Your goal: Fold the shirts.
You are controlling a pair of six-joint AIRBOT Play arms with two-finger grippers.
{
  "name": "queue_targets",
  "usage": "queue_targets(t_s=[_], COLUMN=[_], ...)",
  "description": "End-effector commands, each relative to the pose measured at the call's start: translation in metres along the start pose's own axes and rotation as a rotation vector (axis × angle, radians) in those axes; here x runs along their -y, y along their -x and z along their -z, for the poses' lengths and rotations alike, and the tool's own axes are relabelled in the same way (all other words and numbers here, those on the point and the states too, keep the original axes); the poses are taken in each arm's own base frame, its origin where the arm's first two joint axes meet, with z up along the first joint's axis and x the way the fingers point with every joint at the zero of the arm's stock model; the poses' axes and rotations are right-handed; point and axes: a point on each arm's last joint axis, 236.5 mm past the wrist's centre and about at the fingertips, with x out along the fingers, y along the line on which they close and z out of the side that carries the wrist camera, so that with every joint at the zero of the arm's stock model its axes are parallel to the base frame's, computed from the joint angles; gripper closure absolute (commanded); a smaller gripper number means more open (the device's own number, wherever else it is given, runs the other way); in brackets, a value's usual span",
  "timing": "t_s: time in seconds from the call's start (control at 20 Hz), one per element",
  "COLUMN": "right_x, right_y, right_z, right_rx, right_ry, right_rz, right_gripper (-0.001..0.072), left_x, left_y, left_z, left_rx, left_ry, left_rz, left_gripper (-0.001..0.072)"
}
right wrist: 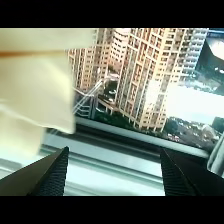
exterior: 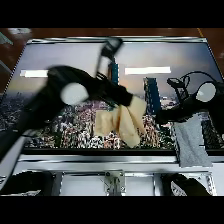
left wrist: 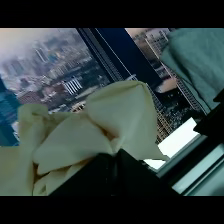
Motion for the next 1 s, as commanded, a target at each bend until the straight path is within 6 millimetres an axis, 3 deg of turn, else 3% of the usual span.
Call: queue_targets(t_s=[0.0, 0.05, 0.1, 0.2, 0.3, 0.45, 0.6, 0.7, 0.8, 0.95], right_x=[0.0, 0.0, 0.001, 0.005, 0.016, 0.037, 0.051, 0.051, 0.051, 0.051], right_y=[0.007, 0.007, 0.007, 0.007, 0.007, 0.01, 0.013, 0.013, 0.013, 0.013], right_z=[0.006, 0.006, 0.006, 0.007, 0.007, 0.005, 0.003, -0.003, -0.011, -0.014], right_rx=[-0.001, -0.001, -0.001, -0.002, -0.004, 0.003, 0.014, 0.036, 0.071, 0.084], right_ry=[0.007, 0.007, 0.007, 0.008, 0.01, 0.013, 0.016, 0.019, 0.022, 0.023], right_rz=[0.01, 0.011, 0.013, 0.031, 0.076, 0.167, 0.224, 0.226, 0.227, 0.229], right_gripper=[0.0022, 0.0022, 0.0022, 0.0022, 0.0023, 0.0022, 0.0022, 0.0023, 0.0022, 0.0023], left_x=[0.028, 0.018, -0.002, -0.052, -0.105, -0.148, -0.164, -0.155, -0.144, -0.159], left_y=[-0.075, -0.08, -0.075, -0.046, -0.003, 0.041, 0.04, 0.018, -0.004, -0.015], left_z=[0.058, 0.062, 0.062, 0.059, 0.056, 0.068, 0.13, 0.177, 0.199, 0.219], left_rx=[-0.134, -0.156, -0.181, -0.235, -0.273, -0.305, -0.396, -0.41, -0.351, -0.303], left_ry=[-0.022, -0.007, 0.026, 0.073, 0.116, 0.188, 0.236, 0.345, 0.535, 0.707], left_rz=[0.015, -0.004, -0.036, -0.119, -0.191, -0.254, -0.274, -0.187, -0.063, 0.053], left_gripper=[0.0316, 0.0037, -0.0004, -0.0004, -0.0003, -0.0003, -0.0001, 0.0, -0.0001, 0.0002])
